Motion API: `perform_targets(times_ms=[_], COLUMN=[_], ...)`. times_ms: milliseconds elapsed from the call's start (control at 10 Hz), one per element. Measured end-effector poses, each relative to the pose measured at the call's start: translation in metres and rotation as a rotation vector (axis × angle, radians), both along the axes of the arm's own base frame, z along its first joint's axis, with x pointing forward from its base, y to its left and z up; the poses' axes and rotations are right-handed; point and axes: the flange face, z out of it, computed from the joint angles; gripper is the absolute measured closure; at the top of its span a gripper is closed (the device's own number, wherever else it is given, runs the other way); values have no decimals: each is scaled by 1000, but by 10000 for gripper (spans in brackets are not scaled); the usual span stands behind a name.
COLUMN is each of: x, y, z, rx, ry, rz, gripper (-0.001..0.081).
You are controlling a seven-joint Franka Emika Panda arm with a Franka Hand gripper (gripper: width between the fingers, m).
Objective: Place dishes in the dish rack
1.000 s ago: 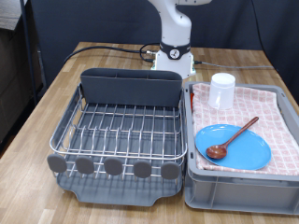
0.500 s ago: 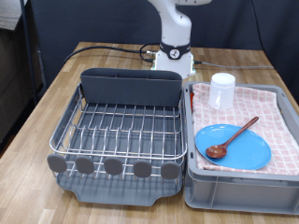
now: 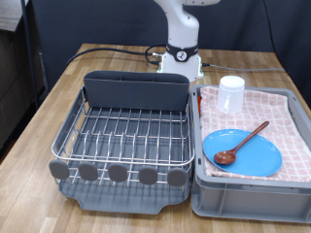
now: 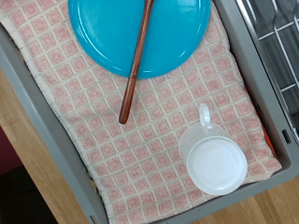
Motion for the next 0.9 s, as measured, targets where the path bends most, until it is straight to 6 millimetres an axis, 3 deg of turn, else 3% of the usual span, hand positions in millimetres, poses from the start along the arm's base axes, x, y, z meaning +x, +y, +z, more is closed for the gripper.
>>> perform_targets(times_ms=[500,900], x=[33,45], y=[1,19], z=[-31,-77], rx=[-15,-35], ry=[-27,-143], rz=[-11,-47], gripper=[4,4])
